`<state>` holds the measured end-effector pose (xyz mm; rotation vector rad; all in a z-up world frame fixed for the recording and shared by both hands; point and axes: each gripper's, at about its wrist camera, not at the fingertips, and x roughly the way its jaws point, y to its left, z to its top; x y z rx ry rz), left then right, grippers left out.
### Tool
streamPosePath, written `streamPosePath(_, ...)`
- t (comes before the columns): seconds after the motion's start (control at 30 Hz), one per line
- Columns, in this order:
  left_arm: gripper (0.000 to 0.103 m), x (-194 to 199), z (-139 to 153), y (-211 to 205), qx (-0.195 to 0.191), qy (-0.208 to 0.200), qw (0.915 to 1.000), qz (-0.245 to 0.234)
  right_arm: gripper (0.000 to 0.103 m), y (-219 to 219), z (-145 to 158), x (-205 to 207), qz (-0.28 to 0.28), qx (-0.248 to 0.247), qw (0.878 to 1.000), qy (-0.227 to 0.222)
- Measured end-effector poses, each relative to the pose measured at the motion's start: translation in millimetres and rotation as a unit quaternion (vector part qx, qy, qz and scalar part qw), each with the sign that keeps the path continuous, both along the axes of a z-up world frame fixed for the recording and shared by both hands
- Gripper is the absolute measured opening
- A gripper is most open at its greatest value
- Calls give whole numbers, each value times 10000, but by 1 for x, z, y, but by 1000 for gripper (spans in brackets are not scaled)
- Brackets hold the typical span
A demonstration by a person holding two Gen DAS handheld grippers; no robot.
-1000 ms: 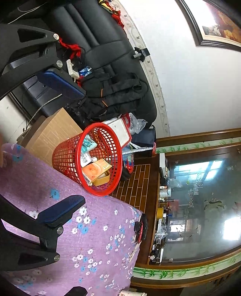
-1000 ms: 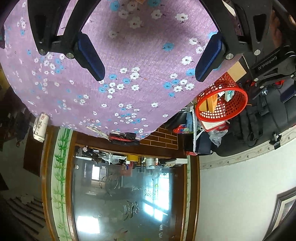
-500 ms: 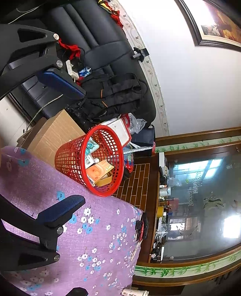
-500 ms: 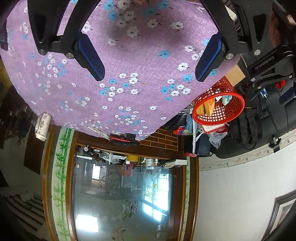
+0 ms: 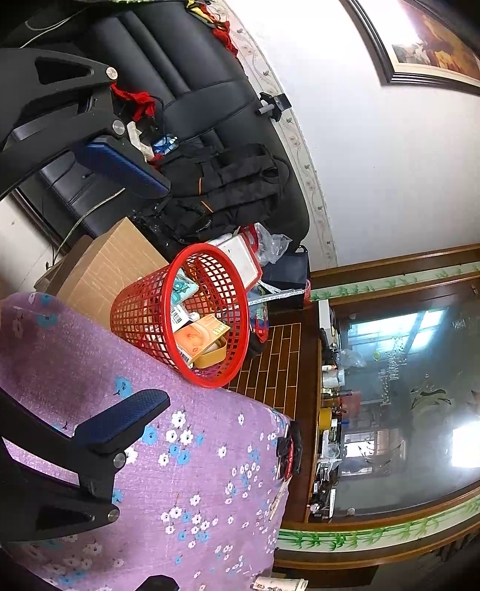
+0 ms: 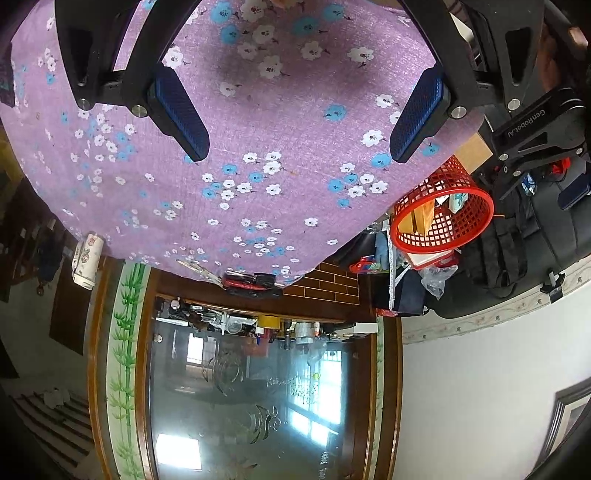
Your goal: Collect trash
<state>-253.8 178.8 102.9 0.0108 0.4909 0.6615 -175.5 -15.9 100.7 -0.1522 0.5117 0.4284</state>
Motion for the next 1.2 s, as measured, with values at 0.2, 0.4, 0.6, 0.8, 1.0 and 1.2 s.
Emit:
streamPosePath(0.2, 103, 1, 1, 0, 38, -19, 10000, 18, 100, 0, -1, 1, 9, -11, 10000, 27)
streamPosePath(0.4, 103, 2, 0, 0, 60, -16, 10000, 33, 100, 1, -2, 2, 11, -17, 10000, 40)
streamPosePath(0.6, 103, 3, -2, 1, 58, 6, 10000, 41, 100, 0, -3, 3, 14, -18, 10000, 58)
streamPosePath(0.8, 103, 2, -3, 1, 56, 30, 10000, 22, 100, 0, -3, 3, 18, -12, 10000, 63)
streamPosePath(1.0, 103, 3, -3, 1, 50, 33, 10000, 29, 100, -1, -6, 3, 20, -27, 10000, 71)
streamPosePath(1.2, 103, 2, -3, 1, 60, 33, 10000, 16, 100, -1, -8, 4, 21, -29, 10000, 84)
